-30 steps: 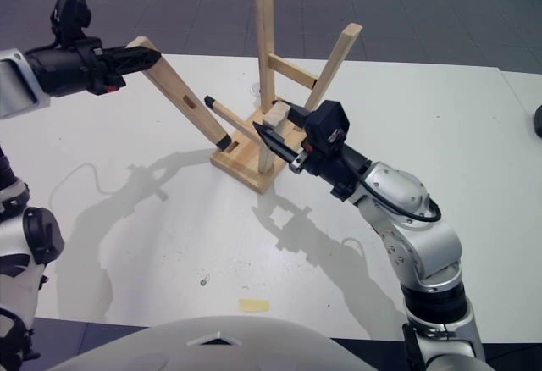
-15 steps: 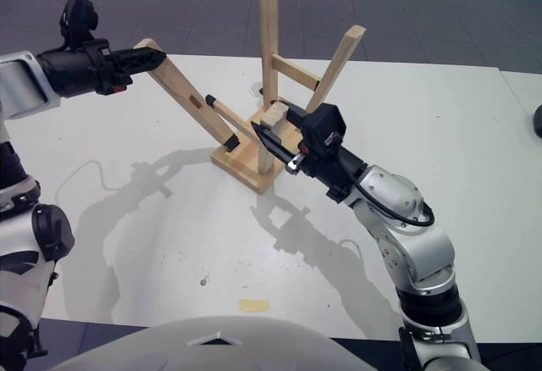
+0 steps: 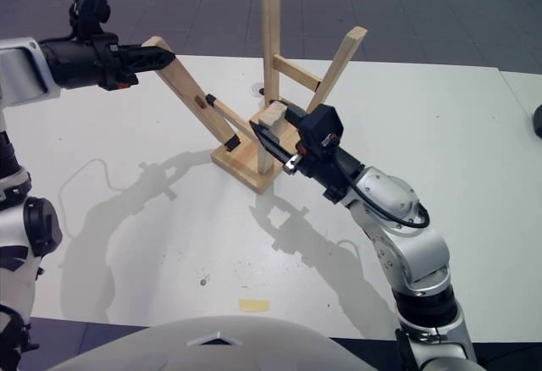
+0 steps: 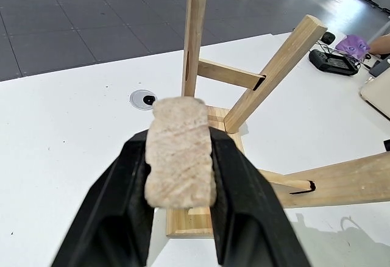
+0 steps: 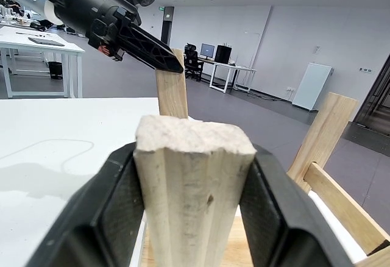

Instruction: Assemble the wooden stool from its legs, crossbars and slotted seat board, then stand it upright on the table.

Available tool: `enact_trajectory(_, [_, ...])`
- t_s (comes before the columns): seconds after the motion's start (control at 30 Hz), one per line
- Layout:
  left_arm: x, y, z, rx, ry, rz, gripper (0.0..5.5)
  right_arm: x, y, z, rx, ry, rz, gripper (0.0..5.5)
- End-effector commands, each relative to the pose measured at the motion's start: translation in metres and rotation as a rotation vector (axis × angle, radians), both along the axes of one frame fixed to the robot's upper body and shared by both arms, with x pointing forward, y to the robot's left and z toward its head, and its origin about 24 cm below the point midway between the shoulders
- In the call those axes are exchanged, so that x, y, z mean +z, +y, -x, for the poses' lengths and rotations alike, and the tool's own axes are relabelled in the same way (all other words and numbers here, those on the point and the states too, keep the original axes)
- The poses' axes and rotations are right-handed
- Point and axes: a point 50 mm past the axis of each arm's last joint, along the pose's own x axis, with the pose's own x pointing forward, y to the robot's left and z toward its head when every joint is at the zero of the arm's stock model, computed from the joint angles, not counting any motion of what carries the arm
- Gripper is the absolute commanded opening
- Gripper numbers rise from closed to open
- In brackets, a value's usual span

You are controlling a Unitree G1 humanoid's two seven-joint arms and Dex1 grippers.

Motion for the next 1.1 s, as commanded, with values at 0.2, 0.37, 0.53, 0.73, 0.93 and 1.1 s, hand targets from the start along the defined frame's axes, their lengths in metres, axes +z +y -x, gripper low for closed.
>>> enact_trajectory(0.2, [0.025, -0.001, -0.005, -0.012, -0.051, 0.032, 1.02, -0.022, -0.001, -0.001, -0.06, 0.093, 0.044, 2.06])
enact_trajectory(0.37, [0.032, 0.012, -0.003, 0.067, -0.17, -0.036, 1.02, -0.019, -0.001, -0.001, -0.044, 0.081, 0.037, 2.06])
enact_trajectory(0.53, [0.047, 0.021, -0.003, 0.126, -0.276, -0.055, 1.02, 0.001, -0.002, -0.002, 0.002, 0.05, -0.029, 2.72])
enact_trajectory(0.73, [0.081, 0.022, 0.004, 0.173, -0.416, 0.062, 1.02, 0.091, -0.013, -0.001, 0.133, -0.133, -0.283, 3.71])
enact_trajectory(0.93, [0.119, -0.024, 0.031, -0.008, -0.588, 0.148, 1.02, 0.122, -0.004, -0.031, -0.03, -0.409, 0.104, 4.76])
enact_trajectory(1.1, [0.106, -0.065, 0.044, -0.221, -0.589, 0.162, 1.02, 0.098, 0.006, -0.06, -0.08, -0.481, 0.298, 5.39])
